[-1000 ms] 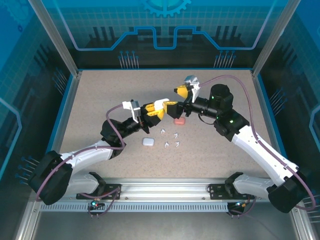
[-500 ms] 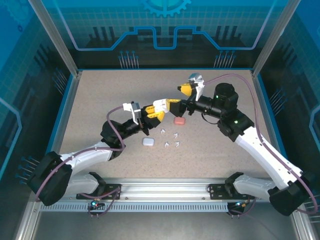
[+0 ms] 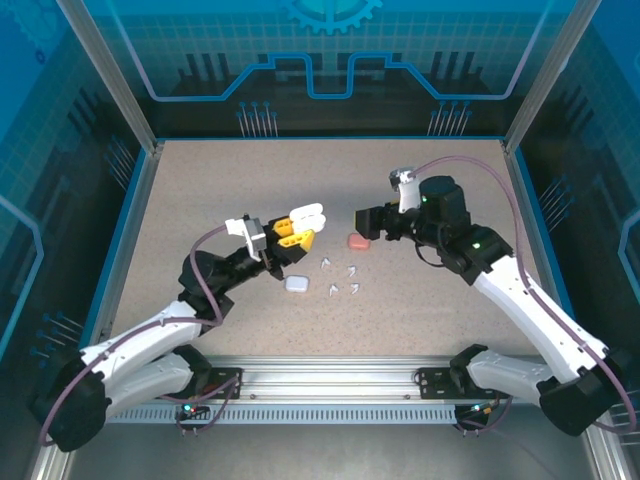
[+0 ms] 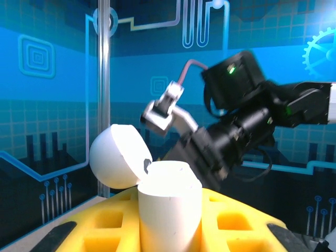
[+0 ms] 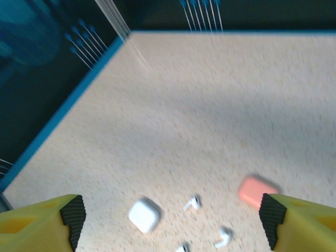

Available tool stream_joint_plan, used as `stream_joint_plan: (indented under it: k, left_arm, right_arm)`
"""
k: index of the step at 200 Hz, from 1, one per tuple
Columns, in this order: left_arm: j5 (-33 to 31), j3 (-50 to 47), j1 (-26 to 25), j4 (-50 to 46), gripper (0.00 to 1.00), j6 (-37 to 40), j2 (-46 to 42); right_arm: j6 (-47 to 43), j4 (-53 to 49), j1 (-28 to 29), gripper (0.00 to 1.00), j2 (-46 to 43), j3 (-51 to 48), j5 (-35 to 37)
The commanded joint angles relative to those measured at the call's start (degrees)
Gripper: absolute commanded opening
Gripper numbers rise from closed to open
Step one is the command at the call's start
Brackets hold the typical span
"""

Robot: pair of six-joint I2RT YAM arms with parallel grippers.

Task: Insert the wireless bluetooth earbuds into the charging case

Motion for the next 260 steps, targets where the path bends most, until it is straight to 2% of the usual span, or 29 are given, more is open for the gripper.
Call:
stream_joint_plan:
  k: [1, 19, 56, 81, 121, 169, 260]
  left_arm:
    - [-1.75, -1.25, -0.31, -3.37, 0.04, 2.68, -2.72]
    - [-1.92, -1.36, -0.30, -4.64, 0.04, 2.83, -4.13]
    - [-2.36, -1.68, -0.27, -6.35, 0.04, 3.42, -5.88]
    - [-2.65, -2.10, -0.30, -6.44, 0.04, 3.81, -6.27]
    - [-3.11, -2.57, -0.32, -6.34, 0.04, 4.13, -6.39]
    - [-3.54, -2.90, -0.32, -6.39, 0.05, 4.54, -6.60]
    - [-4.29, -3.07, -0.27, -6.94, 0.05, 5.22, -7.23]
  right_arm:
    - [3.74, -3.64, -0.49, 0.83, 3.79, -3.00, 0.87]
    - [4.50, -4.34, -0.24, 0.76, 9.20, -3.27, 0.94]
    - [6.21, -5.76, 1.24, 0.70, 20.18, -2.52, 3.10]
    - [6.39, -6.83, 2.85, 0.65, 25.48, -0.85, 6.19]
    - [6.42, -8.16, 5.15, 0.57, 32.97, 2.63, 7.26]
    - [8.02, -9.08, 6.62, 0.53, 38.74, 5.64, 8.00]
    - [7.56, -10.80, 7.77, 0.51, 44.30, 8.91, 7.70]
